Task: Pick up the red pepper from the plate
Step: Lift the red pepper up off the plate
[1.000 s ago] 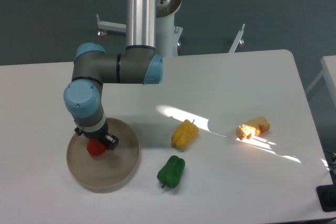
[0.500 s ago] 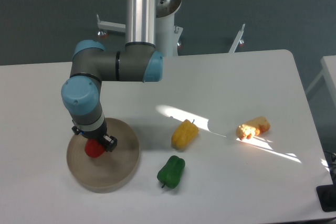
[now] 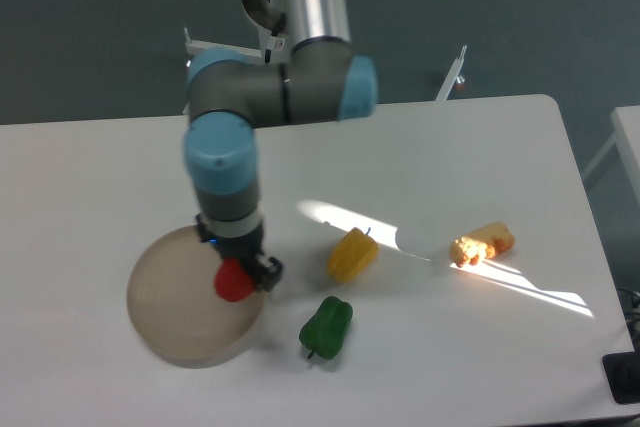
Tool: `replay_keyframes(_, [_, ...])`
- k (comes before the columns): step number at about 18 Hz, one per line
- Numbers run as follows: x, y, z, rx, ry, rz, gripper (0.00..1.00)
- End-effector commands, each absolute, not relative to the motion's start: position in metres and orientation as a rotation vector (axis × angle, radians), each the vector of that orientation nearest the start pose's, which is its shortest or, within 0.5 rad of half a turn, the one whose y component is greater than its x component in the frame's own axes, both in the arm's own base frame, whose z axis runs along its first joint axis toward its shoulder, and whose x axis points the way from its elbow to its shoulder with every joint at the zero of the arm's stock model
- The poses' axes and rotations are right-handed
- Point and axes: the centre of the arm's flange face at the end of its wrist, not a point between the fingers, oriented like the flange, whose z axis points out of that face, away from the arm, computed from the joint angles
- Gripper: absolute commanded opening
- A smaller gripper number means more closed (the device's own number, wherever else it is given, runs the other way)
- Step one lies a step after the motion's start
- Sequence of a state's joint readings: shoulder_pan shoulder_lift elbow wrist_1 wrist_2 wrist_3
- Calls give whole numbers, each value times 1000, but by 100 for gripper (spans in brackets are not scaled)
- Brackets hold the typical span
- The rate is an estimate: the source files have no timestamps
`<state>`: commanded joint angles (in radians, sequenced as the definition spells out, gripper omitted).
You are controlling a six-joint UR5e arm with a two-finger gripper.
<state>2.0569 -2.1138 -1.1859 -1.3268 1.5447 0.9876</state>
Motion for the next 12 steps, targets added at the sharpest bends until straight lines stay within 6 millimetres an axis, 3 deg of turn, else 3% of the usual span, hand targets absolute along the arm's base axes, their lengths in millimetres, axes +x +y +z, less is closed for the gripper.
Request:
replay_keyframes(5, [-286,673,387,-2935,848,93,55])
replay_keyframes(9, [-306,670,382,-2934,863,93,55])
replay_keyframes(12, [-307,671,379,-2930,888,94,55])
